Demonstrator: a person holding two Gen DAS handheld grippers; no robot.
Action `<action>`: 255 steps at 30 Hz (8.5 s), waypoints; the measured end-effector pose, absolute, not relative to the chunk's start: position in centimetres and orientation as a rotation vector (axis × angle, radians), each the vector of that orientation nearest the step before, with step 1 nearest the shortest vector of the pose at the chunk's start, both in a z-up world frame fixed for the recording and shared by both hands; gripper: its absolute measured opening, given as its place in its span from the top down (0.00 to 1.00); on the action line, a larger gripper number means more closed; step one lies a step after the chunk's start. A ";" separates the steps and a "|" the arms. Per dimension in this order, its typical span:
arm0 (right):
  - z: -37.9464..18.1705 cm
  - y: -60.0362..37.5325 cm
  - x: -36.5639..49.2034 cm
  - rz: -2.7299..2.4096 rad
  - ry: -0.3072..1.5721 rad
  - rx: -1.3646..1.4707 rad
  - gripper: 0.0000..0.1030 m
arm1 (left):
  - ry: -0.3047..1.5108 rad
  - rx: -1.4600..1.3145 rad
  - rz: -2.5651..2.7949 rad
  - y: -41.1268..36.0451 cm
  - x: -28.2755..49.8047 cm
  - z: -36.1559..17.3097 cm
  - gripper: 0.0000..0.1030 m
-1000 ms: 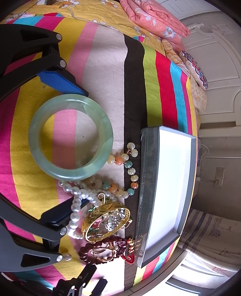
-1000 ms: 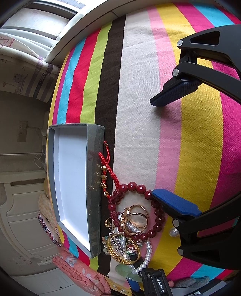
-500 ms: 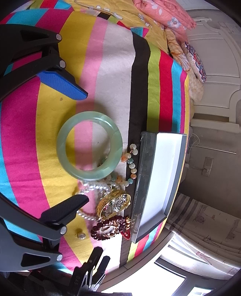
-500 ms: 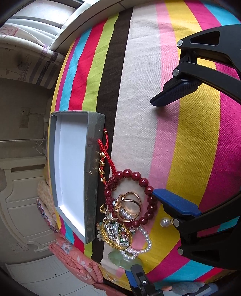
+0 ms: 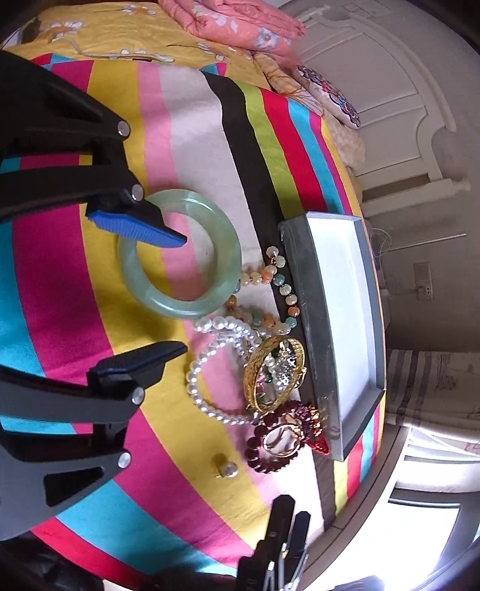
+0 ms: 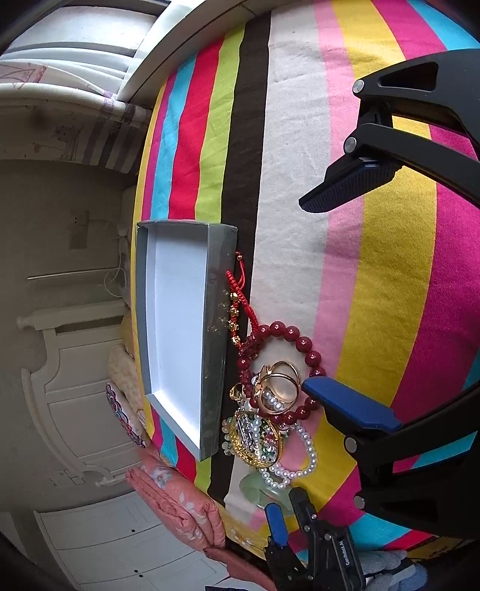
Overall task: Organize jewelry
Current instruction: 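Grasp the green jade bangle with the left tool while the right tool grasps the gold bangle, then carry both bangles into the grey tray and open both tools, then withdraw both tools from the tray back toward the jewelry pile, then grasp the rose-gold rings with the right tool while the left tool grasps the silver brooch, then lower the brooch and rings into the tray and open both tools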
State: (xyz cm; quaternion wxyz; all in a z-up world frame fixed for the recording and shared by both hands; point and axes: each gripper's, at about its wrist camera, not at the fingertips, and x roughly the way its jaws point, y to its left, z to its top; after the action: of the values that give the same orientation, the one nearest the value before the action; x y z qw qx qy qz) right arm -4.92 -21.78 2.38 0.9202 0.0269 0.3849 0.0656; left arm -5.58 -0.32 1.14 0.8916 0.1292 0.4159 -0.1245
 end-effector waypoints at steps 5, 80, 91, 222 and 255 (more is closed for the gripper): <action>3.4 -21.7 -5.5 0.204 0.741 0.103 0.16 | 0.881 0.208 -0.347 0.4 -4.2 0.8 0.63; 2.5 -17.5 12.7 0.283 0.878 -0.103 0.92 | 0.895 0.025 -0.231 -4.7 16.9 4.3 0.69; 3.8 -20.2 9.0 0.323 0.788 0.042 0.51 | 0.668 -0.041 -0.170 -1.2 10.8 8.0 0.06; 4.8 -22.6 -1.6 0.358 0.653 0.327 0.64 | 0.766 0.034 -0.427 -7.7 5.6 6.9 0.65; 2.3 -22.3 7.0 0.196 0.822 0.102 0.53 | 0.852 -0.147 -0.269 -5.3 14.1 7.1 0.19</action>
State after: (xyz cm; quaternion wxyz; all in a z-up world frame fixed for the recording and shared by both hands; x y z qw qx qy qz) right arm 7.01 -22.32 2.33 0.9109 0.0493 0.3985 0.0952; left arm 14.10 -5.27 7.11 0.8992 -0.0711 0.4117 -0.1298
